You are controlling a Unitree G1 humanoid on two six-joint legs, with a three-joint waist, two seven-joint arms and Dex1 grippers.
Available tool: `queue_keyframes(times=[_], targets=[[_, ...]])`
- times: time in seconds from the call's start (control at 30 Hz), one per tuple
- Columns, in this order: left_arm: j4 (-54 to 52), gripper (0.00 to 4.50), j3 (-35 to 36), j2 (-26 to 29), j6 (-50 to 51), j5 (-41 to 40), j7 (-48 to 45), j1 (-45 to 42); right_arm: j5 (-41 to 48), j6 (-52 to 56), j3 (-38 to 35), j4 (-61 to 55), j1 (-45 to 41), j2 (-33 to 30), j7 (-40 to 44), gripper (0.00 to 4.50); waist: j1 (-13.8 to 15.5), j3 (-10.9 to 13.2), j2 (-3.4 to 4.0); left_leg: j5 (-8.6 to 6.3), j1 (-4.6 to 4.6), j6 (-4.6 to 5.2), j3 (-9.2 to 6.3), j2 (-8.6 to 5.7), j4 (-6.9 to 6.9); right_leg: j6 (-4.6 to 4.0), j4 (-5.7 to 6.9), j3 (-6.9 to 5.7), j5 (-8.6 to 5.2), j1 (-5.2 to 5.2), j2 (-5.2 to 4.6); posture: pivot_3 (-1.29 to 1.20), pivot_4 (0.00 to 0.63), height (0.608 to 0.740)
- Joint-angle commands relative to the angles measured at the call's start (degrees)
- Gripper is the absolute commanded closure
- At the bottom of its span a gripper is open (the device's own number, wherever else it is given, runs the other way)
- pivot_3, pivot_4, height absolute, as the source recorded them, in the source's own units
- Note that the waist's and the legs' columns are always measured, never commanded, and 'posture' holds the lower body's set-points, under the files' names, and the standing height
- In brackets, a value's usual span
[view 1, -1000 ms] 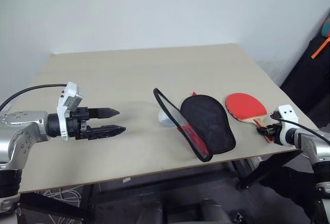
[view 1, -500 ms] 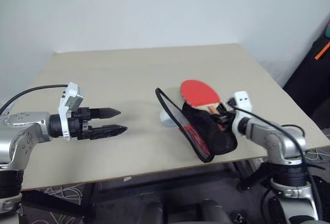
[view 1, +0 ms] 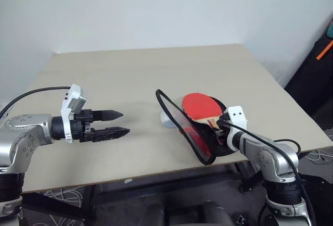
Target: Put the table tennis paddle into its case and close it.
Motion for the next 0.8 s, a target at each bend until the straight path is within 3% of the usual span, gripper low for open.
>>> queue_keyframes(times=[0.03, 0.8], targets=[[-1.0, 0.00, 2.0, 0.2, 0.1, -1.1, 0.1, -0.9, -0.4, 0.9, -1.1, -4.2, 0.8, -0.4, -1.3, 3.30, 0.0, 0.0, 0.00, 0.00, 0.00, 0.00, 0.00, 0.00, 0.00, -0.01, 0.00, 0.00, 0.00, 0.00, 0.00, 0.00, 0.000, 0.740], [-0.1, 0.00, 1.3, -0.5, -0.5, -0.4, 0.1, -1.5, -1.8, -0.3, -0.8, -3.0, 1.5, 0.3, -3.4, 3.30, 0.0, 0.0, 0.00, 0.00, 0.01, 0.00, 0.02, 0.02, -0.01, -0.08, 0.00, 0.01, -0.05, -0.01, 0.00, 0.00, 0.000, 0.740]])
